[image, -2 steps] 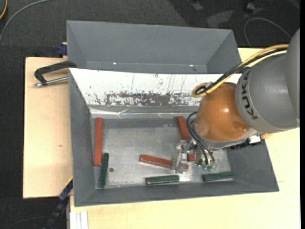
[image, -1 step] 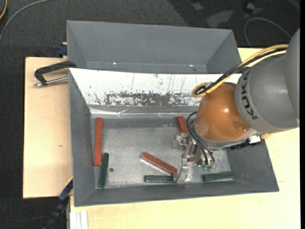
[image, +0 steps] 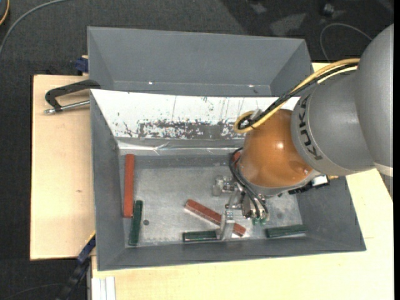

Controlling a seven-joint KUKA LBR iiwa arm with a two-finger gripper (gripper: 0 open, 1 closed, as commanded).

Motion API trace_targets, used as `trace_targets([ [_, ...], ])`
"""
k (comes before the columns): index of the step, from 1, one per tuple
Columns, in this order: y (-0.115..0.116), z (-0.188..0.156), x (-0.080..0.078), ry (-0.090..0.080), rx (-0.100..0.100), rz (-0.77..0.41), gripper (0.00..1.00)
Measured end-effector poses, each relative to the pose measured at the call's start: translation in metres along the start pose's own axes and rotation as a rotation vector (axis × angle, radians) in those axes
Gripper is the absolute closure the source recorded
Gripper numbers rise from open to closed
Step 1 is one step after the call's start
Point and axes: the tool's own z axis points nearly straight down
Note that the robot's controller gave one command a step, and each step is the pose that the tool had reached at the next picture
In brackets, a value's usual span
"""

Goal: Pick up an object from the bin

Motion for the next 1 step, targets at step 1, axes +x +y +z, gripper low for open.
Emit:
trace_targets([
  [1, -0.0012, -0.0013, -0.0003, 0.000, 0.000, 0.003, 1.00],
])
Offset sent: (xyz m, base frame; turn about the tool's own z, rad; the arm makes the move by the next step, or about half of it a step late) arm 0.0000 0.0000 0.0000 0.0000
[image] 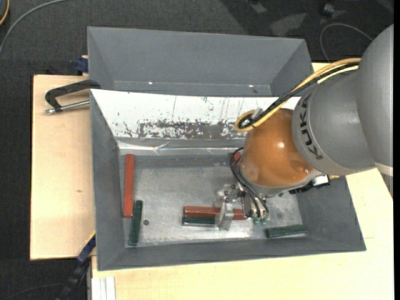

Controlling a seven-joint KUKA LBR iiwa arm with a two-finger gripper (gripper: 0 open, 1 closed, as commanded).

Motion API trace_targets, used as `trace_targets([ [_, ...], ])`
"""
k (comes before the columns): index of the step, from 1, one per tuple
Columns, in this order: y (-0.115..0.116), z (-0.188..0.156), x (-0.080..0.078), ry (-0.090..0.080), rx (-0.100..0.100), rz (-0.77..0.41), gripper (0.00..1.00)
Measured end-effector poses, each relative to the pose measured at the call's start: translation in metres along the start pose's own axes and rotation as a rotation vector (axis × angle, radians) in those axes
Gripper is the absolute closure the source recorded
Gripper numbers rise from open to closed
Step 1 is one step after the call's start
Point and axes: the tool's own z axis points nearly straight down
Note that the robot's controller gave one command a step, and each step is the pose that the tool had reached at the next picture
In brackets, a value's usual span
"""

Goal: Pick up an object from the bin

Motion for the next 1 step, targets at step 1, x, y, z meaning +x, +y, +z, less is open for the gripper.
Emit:
trace_targets([
  [1, 0.0227, -0.1725, -0.0265, -0.012, -0.001, -0.057, 1.00],
])
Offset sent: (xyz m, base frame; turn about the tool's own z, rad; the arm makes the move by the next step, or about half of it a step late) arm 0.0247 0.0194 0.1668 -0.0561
